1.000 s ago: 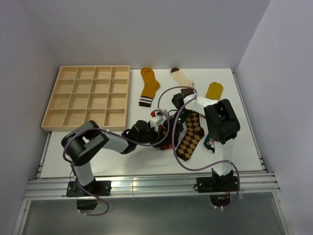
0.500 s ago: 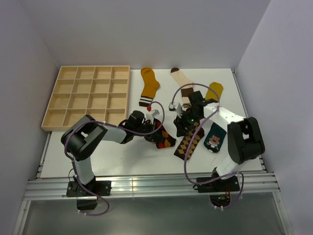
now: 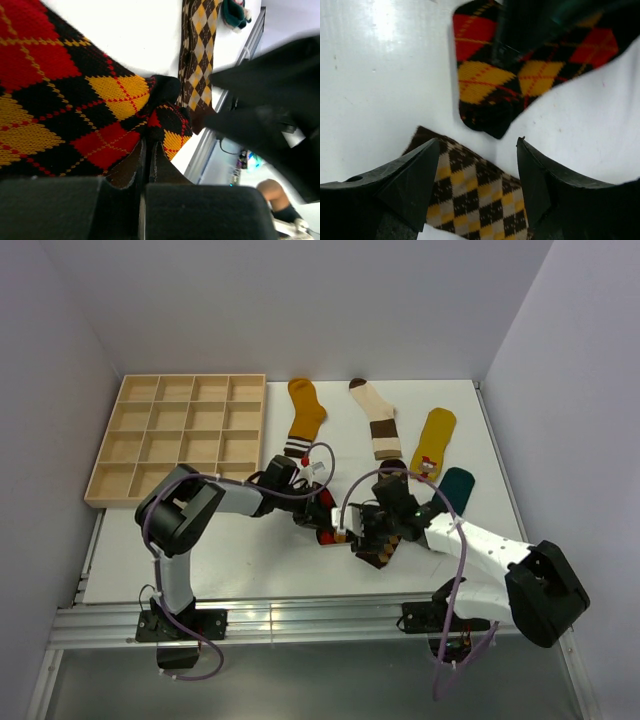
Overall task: Roll the socks
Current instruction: Roll the sock at the center of the board.
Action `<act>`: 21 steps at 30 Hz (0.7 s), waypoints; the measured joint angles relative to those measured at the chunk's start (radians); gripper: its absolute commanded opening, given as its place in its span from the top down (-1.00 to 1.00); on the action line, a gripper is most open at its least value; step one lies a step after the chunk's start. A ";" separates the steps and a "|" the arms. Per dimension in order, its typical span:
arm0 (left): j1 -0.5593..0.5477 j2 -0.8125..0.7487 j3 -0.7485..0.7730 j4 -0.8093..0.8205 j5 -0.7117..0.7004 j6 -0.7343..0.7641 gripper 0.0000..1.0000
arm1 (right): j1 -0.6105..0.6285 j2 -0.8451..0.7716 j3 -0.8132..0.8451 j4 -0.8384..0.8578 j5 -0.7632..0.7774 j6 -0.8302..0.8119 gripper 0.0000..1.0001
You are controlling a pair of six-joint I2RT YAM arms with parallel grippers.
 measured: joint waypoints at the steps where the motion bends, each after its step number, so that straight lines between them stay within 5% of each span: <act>1: 0.000 0.003 0.008 -0.018 0.007 -0.001 0.99 | 0.031 -0.015 -0.025 0.023 0.016 -0.007 -0.43; 11: 0.000 0.030 0.074 -0.186 0.055 0.002 0.99 | 0.265 -0.052 -0.134 0.230 0.181 -0.064 -0.45; 21: 0.001 0.048 0.100 -0.250 0.085 0.008 0.99 | 0.344 0.020 -0.160 0.346 0.275 -0.092 -0.34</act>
